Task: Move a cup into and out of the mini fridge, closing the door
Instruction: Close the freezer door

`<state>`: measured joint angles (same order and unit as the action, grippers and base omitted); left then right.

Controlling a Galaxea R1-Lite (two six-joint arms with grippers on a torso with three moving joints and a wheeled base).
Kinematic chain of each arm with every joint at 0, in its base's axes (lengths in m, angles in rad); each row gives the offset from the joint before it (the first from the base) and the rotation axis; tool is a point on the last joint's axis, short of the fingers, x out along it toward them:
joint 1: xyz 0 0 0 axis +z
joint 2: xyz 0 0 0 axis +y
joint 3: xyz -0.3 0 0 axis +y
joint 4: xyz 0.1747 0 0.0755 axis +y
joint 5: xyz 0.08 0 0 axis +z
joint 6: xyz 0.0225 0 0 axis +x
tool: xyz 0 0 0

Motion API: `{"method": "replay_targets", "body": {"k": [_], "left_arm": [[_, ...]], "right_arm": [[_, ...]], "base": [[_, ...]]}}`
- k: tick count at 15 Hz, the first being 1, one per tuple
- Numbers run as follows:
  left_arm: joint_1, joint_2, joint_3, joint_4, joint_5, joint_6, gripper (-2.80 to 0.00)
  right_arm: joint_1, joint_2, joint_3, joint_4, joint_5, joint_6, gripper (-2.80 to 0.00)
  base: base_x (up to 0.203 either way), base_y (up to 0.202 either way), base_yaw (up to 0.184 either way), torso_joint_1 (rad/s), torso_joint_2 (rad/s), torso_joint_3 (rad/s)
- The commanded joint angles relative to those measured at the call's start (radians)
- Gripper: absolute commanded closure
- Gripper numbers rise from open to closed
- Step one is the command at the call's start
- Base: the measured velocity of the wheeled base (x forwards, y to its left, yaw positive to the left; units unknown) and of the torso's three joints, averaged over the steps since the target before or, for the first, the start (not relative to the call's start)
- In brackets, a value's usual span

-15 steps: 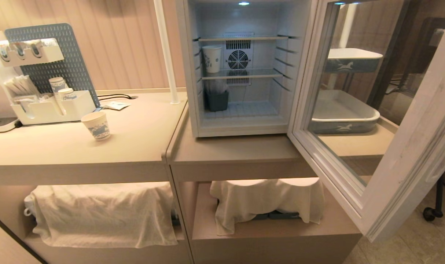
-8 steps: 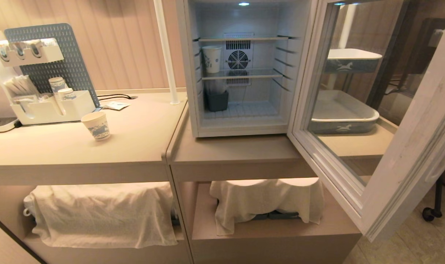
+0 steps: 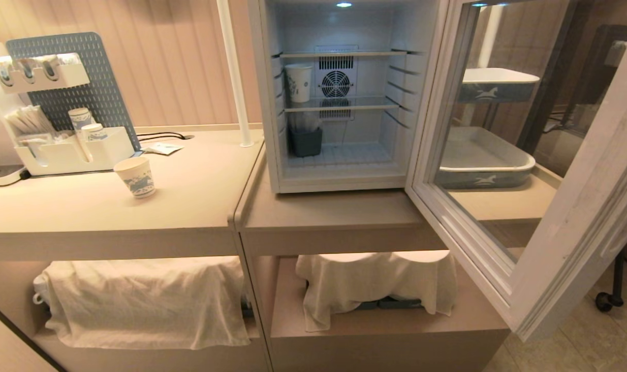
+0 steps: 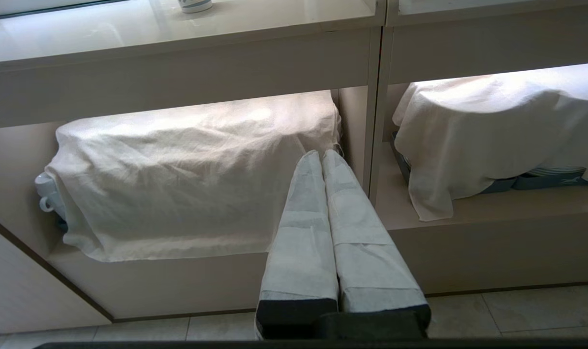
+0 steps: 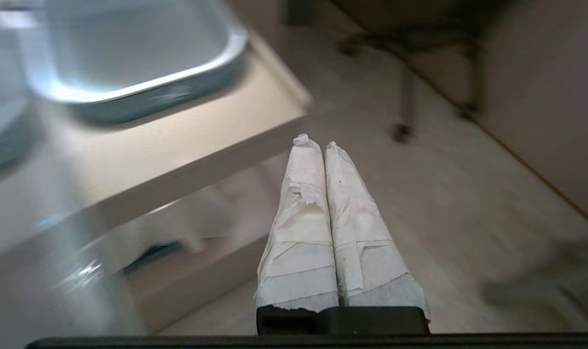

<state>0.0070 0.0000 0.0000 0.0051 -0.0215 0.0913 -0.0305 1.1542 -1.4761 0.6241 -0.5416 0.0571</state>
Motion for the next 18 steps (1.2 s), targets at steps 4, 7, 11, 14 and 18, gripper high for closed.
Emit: {"method": "replay_targets", "body": {"k": [4, 7, 11, 14, 18], "left_arm": [[0.001, 0.0, 0.0, -0.001, 0.0, 0.001, 0.0], [0.001, 0.0, 0.0, -0.001, 0.0, 0.001, 0.0], [0.001, 0.0, 0.0, -0.001, 0.0, 0.001, 0.0], [0.001, 0.0, 0.0, -0.001, 0.0, 0.001, 0.0], [0.001, 0.0, 0.0, -0.001, 0.0, 0.001, 0.0]], "right_arm": [[-0.025, 0.322, 0.018, -0.296, -0.108, 0.007, 0.0], [0.017, 0.377, 0.029, -0.386, -0.108, 0.01, 0.0], [0.114, 0.399, 0.017, -0.395, -0.098, 0.06, 0.0], [0.224, 0.396, 0.006, -0.391, -0.07, 0.132, 0.0], [0.481, 0.374, 0.0, -0.384, -0.053, 0.291, 0.0]], "base": [[0.0, 0.0, 0.0, 0.0, 0.0, 0.0], [0.0, 0.0, 0.0, 0.0, 0.0, 0.0], [0.0, 0.0, 0.0, 0.0, 0.0, 0.0], [0.0, 0.0, 0.0, 0.0, 0.0, 0.0], [0.0, 0.0, 0.0, 0.0, 0.0, 0.0]]}}
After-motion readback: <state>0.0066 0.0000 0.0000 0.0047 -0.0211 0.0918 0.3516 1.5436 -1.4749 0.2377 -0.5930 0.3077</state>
